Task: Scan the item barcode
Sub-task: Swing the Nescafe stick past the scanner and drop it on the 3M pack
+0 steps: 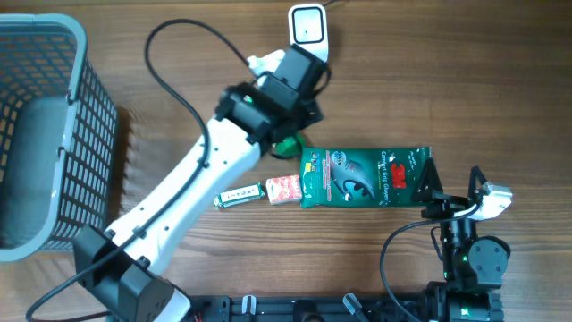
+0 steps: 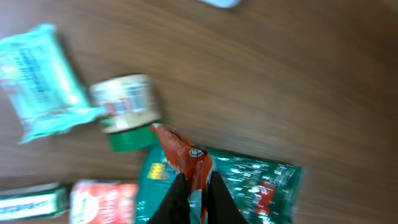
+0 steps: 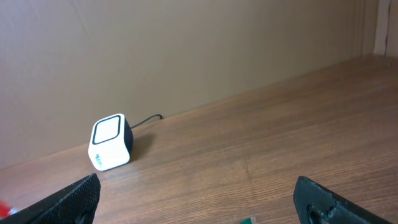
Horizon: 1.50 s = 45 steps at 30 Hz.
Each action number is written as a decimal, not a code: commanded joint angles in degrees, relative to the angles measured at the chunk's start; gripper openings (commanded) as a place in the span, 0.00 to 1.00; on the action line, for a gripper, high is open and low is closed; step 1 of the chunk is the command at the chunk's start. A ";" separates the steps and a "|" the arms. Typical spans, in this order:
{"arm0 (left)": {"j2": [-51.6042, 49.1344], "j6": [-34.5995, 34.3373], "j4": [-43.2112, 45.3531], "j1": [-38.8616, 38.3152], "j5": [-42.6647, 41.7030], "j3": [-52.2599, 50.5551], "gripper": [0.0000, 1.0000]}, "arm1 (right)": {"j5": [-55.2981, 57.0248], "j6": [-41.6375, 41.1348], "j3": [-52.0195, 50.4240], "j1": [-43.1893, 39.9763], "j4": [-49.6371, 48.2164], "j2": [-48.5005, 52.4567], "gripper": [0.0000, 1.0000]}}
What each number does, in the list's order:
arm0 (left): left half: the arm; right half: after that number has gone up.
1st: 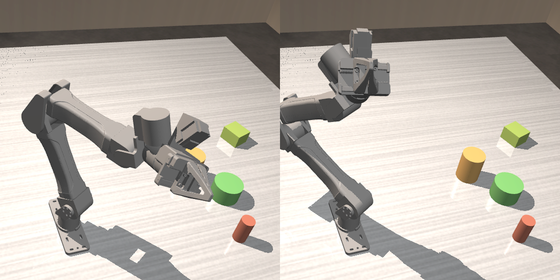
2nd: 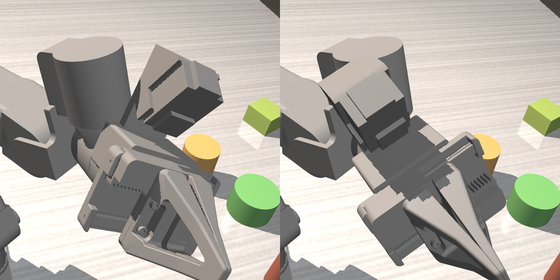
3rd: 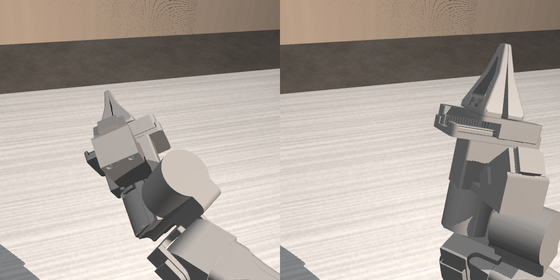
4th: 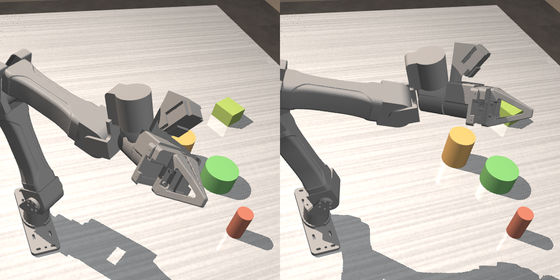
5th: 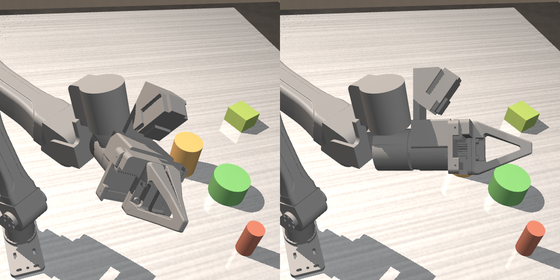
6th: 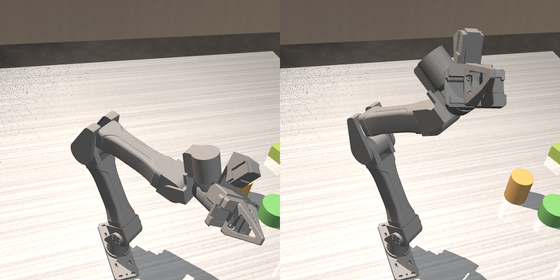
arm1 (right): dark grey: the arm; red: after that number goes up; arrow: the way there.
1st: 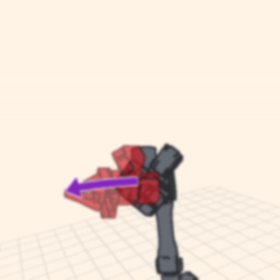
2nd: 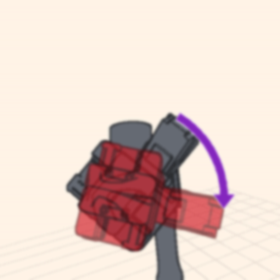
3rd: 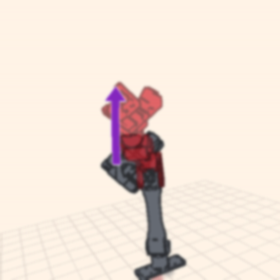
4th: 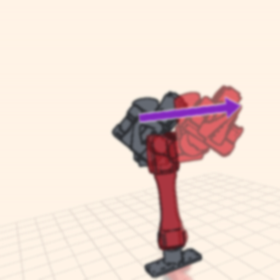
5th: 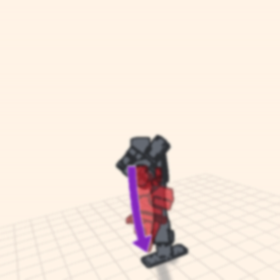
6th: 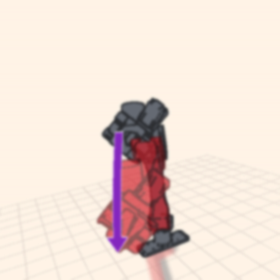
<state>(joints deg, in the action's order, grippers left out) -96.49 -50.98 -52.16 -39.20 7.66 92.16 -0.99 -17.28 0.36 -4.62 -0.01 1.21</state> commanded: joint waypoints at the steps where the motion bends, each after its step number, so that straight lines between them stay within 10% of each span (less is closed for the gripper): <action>1: -0.76 -0.26 5.33 -2.93 0.61 -1.73 0.04 | 0.42 0.68 -0.07 0.17 -0.31 -0.28 1.00; 20: -10.78 -0.26 12.55 -6.34 -11.08 -10.40 0.05 | 0.42 0.63 -0.07 0.17 -0.31 -0.28 1.00; 21: -10.78 -0.26 12.52 -6.34 -11.10 -10.40 0.13 | 0.42 0.66 -0.07 0.17 -0.28 -0.28 1.00; 22: -10.71 -0.24 12.50 -6.34 -11.15 -10.40 0.48 | 0.39 0.63 -0.07 0.17 -0.31 -0.28 1.00; 25: -9.77 0.26 12.04 -6.49 -11.08 -10.40 1.00 | 0.42 0.66 -0.07 0.17 -0.31 -0.28 1.00; 34: -0.74 4.37 11.23 -6.71 -8.44 -10.40 1.00 | 0.42 0.66 -0.07 0.17 -0.31 -0.28 1.00; 45: 21.00 23.12 17.27 -6.64 35.23 -10.38 1.00 | 0.42 0.63 -0.07 0.17 -0.31 -0.28 1.00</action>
<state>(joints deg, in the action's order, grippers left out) -82.67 -39.46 -40.40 -45.80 23.03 81.71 -0.99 -17.26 0.36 -4.62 -0.01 1.21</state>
